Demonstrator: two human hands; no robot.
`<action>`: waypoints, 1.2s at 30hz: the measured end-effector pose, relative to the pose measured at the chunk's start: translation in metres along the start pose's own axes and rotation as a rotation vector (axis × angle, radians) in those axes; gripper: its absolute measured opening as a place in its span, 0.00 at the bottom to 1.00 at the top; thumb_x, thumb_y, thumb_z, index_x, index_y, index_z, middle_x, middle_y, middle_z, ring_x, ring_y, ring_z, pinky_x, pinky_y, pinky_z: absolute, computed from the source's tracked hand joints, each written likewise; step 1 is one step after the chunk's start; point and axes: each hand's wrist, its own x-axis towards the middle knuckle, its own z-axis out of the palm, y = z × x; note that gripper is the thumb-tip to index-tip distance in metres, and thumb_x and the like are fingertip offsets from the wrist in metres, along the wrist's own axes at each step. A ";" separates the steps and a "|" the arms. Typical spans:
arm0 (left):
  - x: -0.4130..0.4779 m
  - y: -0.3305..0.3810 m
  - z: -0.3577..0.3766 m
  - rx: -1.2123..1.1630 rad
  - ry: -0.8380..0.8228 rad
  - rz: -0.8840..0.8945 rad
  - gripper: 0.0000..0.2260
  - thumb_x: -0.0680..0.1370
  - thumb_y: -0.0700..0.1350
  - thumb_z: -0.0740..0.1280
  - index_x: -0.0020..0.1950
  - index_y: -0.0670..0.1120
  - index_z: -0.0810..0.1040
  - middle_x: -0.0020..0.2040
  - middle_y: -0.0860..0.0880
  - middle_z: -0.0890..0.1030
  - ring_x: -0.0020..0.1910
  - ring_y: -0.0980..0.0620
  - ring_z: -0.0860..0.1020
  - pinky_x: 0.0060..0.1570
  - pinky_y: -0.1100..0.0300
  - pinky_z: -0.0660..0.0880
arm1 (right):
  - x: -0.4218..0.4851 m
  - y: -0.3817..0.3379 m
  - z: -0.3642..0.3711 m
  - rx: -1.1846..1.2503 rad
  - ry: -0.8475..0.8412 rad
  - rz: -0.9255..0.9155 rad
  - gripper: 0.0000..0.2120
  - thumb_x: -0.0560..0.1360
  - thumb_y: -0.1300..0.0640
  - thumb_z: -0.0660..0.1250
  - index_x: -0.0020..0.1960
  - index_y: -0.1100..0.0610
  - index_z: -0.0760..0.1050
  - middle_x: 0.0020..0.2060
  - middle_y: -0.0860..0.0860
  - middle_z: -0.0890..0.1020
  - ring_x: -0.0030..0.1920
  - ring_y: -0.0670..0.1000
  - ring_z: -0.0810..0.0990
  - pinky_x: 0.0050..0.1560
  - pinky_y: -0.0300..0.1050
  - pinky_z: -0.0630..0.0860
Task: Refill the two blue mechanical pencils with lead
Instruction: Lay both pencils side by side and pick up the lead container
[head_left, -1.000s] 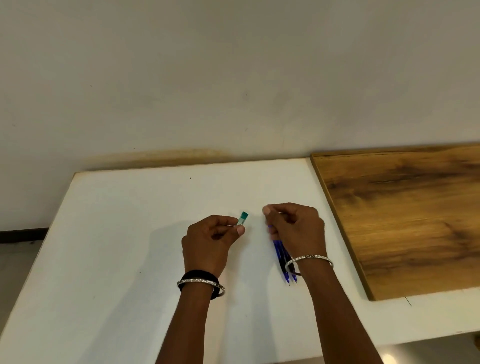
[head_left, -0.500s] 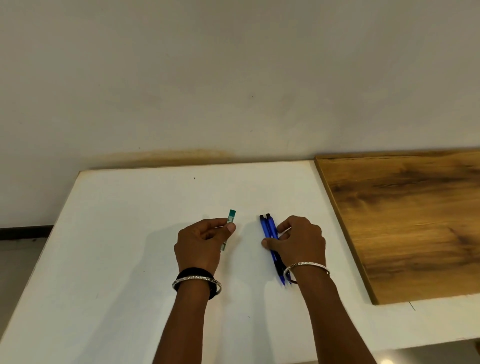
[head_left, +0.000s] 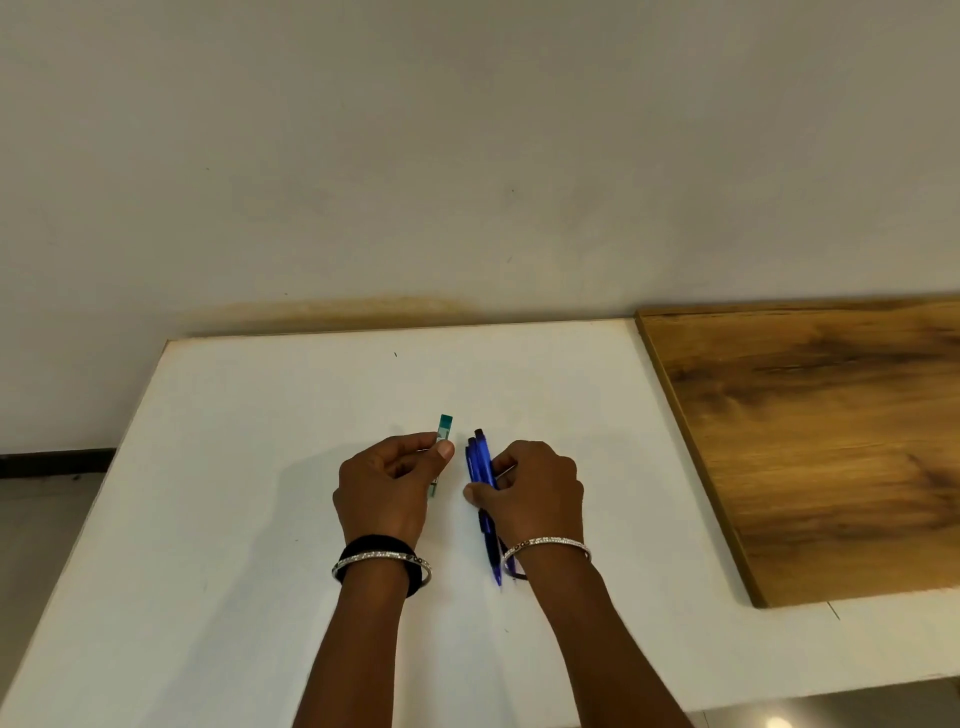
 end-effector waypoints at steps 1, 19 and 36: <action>0.000 0.000 -0.001 0.002 0.002 0.001 0.06 0.68 0.49 0.77 0.42 0.54 0.83 0.35 0.57 0.82 0.37 0.62 0.80 0.37 0.68 0.71 | -0.001 -0.002 0.001 0.017 -0.007 0.007 0.17 0.65 0.47 0.78 0.47 0.55 0.79 0.43 0.51 0.84 0.43 0.51 0.81 0.46 0.45 0.78; -0.001 0.000 0.002 -0.032 0.002 -0.051 0.08 0.68 0.49 0.77 0.45 0.50 0.85 0.38 0.51 0.85 0.39 0.56 0.82 0.36 0.68 0.71 | 0.012 0.014 -0.023 0.186 -0.030 0.203 0.14 0.60 0.47 0.81 0.37 0.54 0.81 0.33 0.51 0.85 0.38 0.54 0.84 0.48 0.52 0.82; -0.001 -0.001 0.003 0.001 0.011 -0.060 0.07 0.68 0.49 0.77 0.44 0.51 0.84 0.37 0.53 0.85 0.38 0.57 0.82 0.37 0.67 0.72 | 0.007 0.009 -0.011 0.138 -0.017 0.164 0.17 0.61 0.45 0.80 0.41 0.56 0.81 0.32 0.48 0.82 0.37 0.49 0.81 0.42 0.42 0.77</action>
